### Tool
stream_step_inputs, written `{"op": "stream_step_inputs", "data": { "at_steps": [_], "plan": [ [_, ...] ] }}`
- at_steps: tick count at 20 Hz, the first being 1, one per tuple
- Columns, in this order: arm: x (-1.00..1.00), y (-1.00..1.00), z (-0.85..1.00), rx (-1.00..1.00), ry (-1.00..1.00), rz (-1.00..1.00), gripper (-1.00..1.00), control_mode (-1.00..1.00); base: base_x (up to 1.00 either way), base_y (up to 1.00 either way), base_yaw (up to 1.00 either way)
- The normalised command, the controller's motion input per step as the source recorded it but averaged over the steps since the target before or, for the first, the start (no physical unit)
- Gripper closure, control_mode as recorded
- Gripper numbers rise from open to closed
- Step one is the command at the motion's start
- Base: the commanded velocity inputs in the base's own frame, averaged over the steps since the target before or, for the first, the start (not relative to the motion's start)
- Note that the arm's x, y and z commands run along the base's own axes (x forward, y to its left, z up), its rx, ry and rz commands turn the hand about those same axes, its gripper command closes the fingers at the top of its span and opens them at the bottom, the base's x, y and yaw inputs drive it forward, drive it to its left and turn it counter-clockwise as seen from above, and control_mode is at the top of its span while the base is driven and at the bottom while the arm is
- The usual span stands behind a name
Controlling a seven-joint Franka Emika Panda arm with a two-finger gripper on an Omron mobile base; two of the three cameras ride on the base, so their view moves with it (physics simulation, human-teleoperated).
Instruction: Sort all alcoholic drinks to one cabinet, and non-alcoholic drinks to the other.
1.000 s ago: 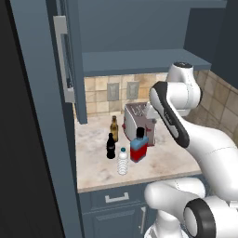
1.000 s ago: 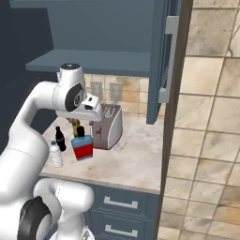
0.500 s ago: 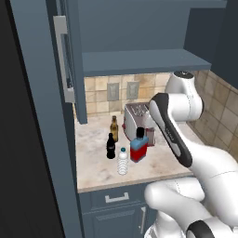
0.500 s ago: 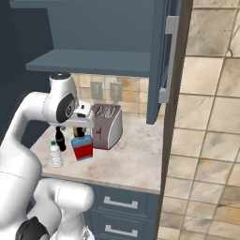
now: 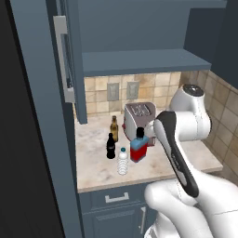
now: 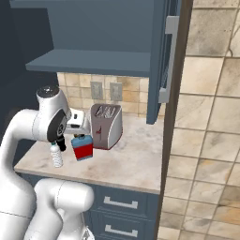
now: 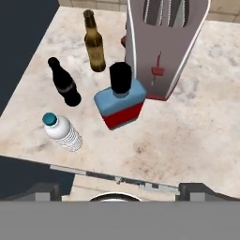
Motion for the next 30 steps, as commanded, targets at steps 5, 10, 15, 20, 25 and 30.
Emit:
{"op": "stream_step_inputs", "data": {
  "at_steps": [5, 10, 15, 20, 25, 30],
  "plan": [
    [-0.10, 0.06, -0.04, 0.00, -0.15, 0.02, -1.00, -1.00, 0.00, 0.00, 0.00],
    [0.00, 0.09, -0.03, 0.00, -0.07, 0.00, -1.00, -1.00, 0.00, 0.00, 0.00],
    [0.00, 0.00, 0.00, 0.00, -0.03, 0.00, -1.00, -1.00, 0.00, 0.00, 0.00],
    [0.00, 0.00, -0.02, 0.00, -0.05, 0.00, -1.00, -1.00, 0.00, 0.00, 0.00],
    [0.00, -0.02, -0.06, 0.01, -0.12, 0.00, -1.00, -1.00, 0.00, 0.00, 0.00],
    [0.00, -0.02, -0.06, 0.01, -0.12, 0.00, -1.00, -1.00, 0.00, 0.00, 0.00]
  ]
}}
